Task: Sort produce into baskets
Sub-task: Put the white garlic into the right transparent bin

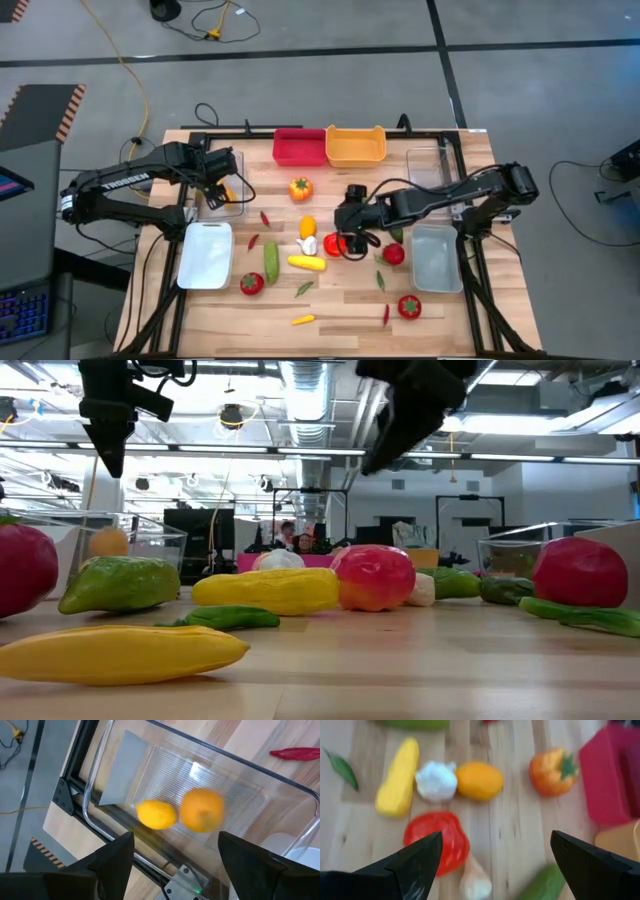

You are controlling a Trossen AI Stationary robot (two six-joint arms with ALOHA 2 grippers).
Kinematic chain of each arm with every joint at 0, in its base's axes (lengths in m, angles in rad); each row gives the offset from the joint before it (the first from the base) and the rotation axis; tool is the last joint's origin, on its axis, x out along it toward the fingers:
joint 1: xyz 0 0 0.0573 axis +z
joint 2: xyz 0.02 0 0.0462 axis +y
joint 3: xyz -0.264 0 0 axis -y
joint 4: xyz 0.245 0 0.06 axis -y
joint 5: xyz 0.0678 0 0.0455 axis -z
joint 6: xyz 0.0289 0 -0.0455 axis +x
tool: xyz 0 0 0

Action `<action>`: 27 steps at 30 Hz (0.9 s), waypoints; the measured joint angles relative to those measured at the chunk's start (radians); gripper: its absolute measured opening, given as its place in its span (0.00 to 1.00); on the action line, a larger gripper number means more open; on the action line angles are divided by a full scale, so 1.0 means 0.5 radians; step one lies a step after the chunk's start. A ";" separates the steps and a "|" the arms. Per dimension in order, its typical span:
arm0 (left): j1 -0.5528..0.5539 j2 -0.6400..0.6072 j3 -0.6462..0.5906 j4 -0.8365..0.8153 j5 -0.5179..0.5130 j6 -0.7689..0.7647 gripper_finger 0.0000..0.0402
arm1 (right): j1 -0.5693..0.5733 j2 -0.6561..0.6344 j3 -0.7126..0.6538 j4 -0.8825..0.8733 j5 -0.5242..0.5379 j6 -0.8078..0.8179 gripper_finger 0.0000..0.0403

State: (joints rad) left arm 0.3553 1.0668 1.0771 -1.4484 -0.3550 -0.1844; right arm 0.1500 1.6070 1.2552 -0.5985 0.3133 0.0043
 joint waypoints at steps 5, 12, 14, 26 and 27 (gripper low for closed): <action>0.000 0.000 0.000 0.005 0.002 -0.001 0.69 | -0.018 0.028 0.001 -0.173 -0.008 0.045 0.98; 0.000 0.000 0.000 0.008 0.014 -0.001 0.69 | -0.020 0.176 0.000 -0.381 -0.114 0.043 0.98; 0.000 0.001 0.000 0.015 0.018 -0.001 0.69 | -0.027 0.218 -0.002 -0.418 -0.113 0.034 0.98; 0.000 0.000 0.000 0.061 0.021 -0.001 0.69 | -0.086 0.577 -0.001 -0.450 -0.108 -0.025 0.98; 0.000 0.000 0.000 0.063 0.021 0.000 0.69 | -0.088 0.601 -0.001 -0.437 -0.106 -0.025 0.97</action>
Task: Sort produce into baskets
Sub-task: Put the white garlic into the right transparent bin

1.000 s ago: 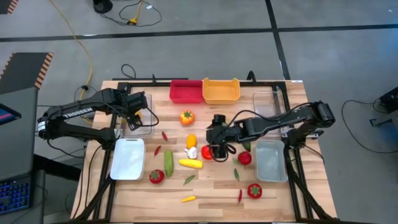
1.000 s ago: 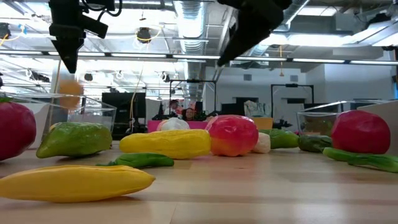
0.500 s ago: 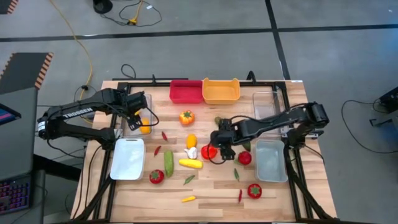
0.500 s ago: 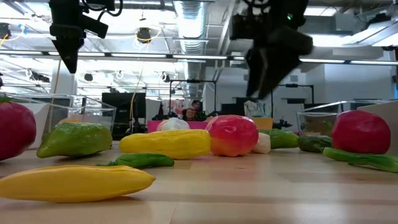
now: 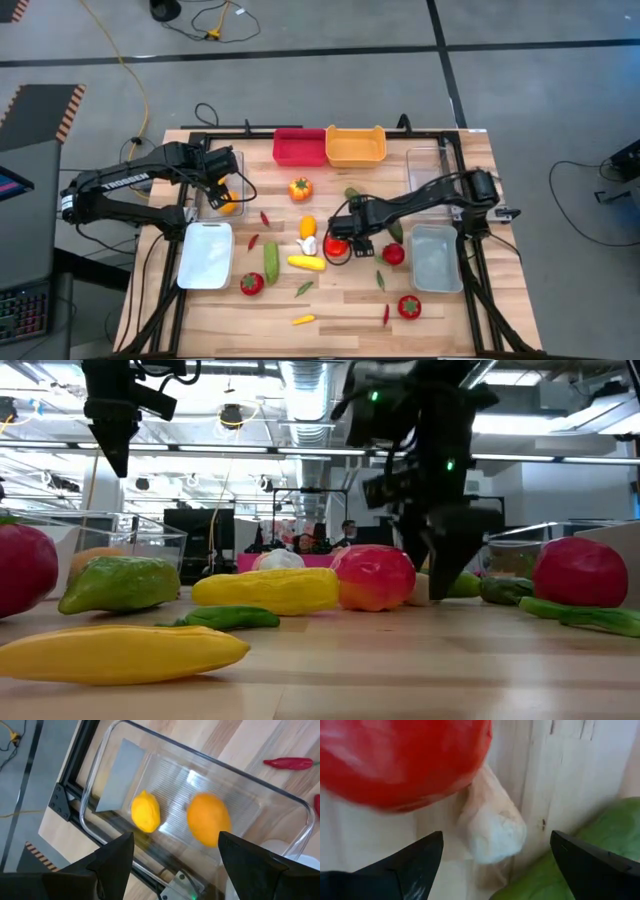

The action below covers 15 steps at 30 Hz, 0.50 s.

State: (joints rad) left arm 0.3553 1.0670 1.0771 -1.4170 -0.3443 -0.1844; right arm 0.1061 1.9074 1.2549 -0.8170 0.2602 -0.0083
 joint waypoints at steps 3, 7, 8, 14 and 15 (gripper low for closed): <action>0.000 0.000 0.000 0.005 0.000 0.000 0.69 | -0.010 0.051 0.004 0.016 0.002 -0.002 0.94; 0.000 0.000 0.000 0.005 0.001 0.000 0.69 | -0.010 0.056 0.005 0.031 0.000 -0.007 0.84; 0.000 0.000 0.000 0.005 0.001 0.000 0.69 | -0.010 0.056 0.005 0.034 -0.001 -0.007 0.81; 0.000 0.000 0.000 0.005 0.001 0.000 0.69 | -0.008 0.035 0.001 0.029 0.000 0.000 0.63; 0.000 0.000 0.000 0.005 0.001 0.000 0.69 | -0.008 0.035 0.001 0.017 0.001 0.000 0.61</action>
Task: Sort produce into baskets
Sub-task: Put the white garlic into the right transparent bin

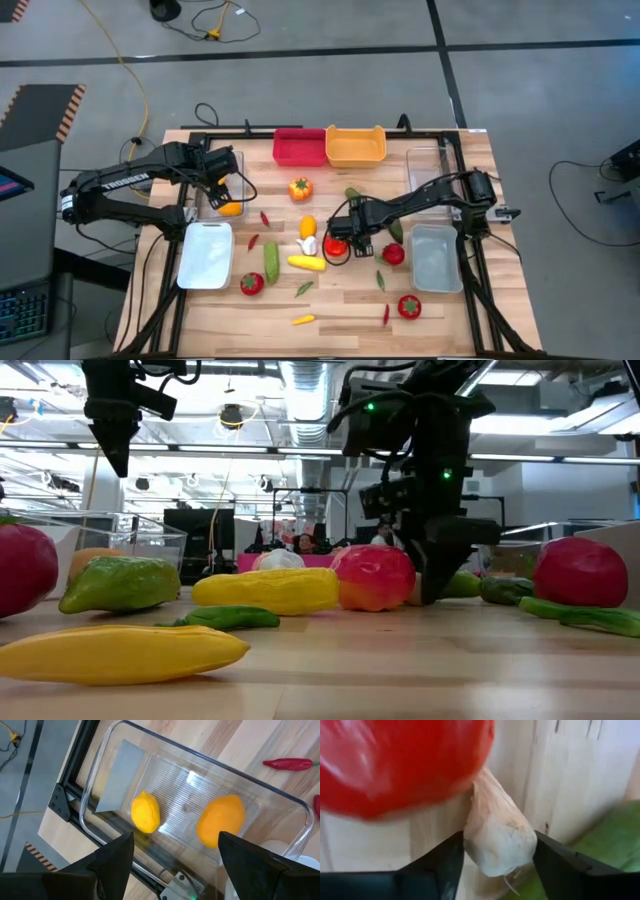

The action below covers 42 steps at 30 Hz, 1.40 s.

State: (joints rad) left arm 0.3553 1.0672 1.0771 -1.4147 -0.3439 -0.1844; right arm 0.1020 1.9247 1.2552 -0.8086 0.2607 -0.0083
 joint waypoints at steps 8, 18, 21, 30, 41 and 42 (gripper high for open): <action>0.000 0.000 0.000 0.000 0.000 0.000 0.69 | 0.005 -0.003 0.000 -0.005 -0.001 0.000 0.39; -0.001 -0.001 0.000 0.000 -0.001 0.000 0.69 | 0.004 -0.180 0.002 -0.156 0.000 0.019 0.42; -0.001 0.000 0.000 0.001 -0.002 0.000 0.69 | -0.012 -0.326 0.002 -0.178 0.002 0.022 0.42; -0.001 -0.001 0.000 0.006 -0.002 0.000 0.69 | -0.196 -0.824 0.004 -0.458 0.317 0.220 0.41; -0.001 -0.001 0.000 0.049 -0.003 0.001 0.69 | -0.620 -1.243 -0.079 -1.001 0.381 0.835 0.41; -0.001 -0.001 0.000 0.050 -0.004 0.001 0.69 | -0.656 -1.266 -0.097 -1.027 0.381 0.857 0.41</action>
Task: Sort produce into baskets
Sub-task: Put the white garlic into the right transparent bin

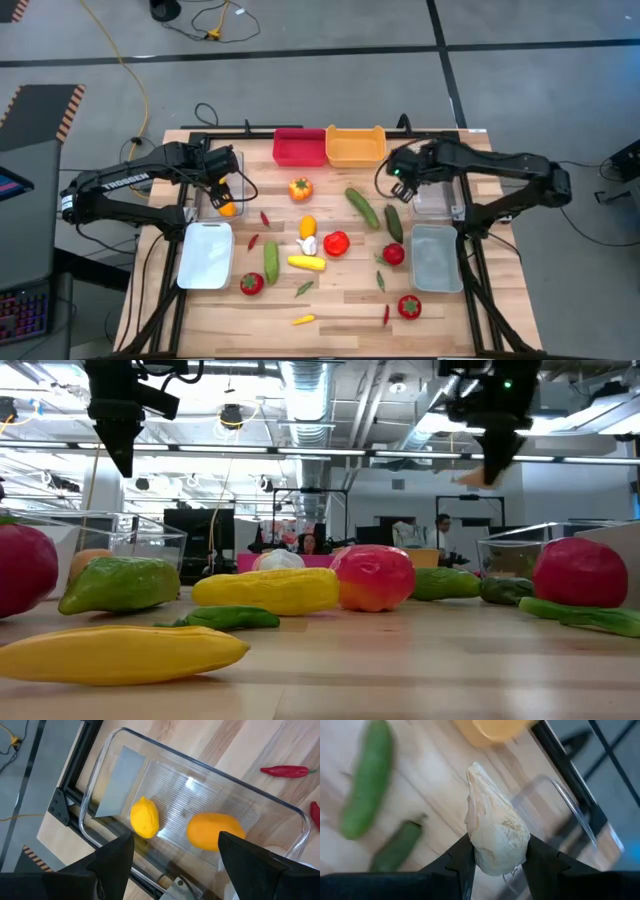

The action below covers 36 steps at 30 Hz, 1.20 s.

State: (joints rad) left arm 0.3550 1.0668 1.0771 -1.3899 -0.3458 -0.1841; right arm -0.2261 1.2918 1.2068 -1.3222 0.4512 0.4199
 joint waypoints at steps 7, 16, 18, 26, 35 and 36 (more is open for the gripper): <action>0.000 0.000 0.000 0.002 -0.001 0.000 0.69 | -0.187 -0.061 -0.108 -0.066 -0.003 0.037 0.44; 0.000 0.001 0.000 0.004 -0.002 0.000 0.69 | -0.304 -0.044 -0.149 -0.077 -0.008 0.036 0.48; 0.000 0.000 0.000 0.005 -0.002 0.000 0.69 | -0.326 -0.044 -0.149 -0.078 -0.008 0.036 0.49; 0.000 0.000 0.000 0.083 -0.003 0.035 0.69 | -0.402 -0.043 -0.149 -0.080 -0.013 0.035 0.56; -0.001 0.000 0.000 0.237 -0.004 0.119 0.69 | -0.431 -0.043 -0.149 -0.070 -0.015 0.035 0.62; -0.001 0.000 0.000 0.263 -0.005 0.145 0.69 | -0.431 -0.043 -0.149 -0.063 -0.015 0.035 0.62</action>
State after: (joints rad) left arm 0.3546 1.0668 1.0771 -1.2585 -0.3481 -0.1115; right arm -0.4416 1.2705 1.1320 -1.3538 0.4435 0.4374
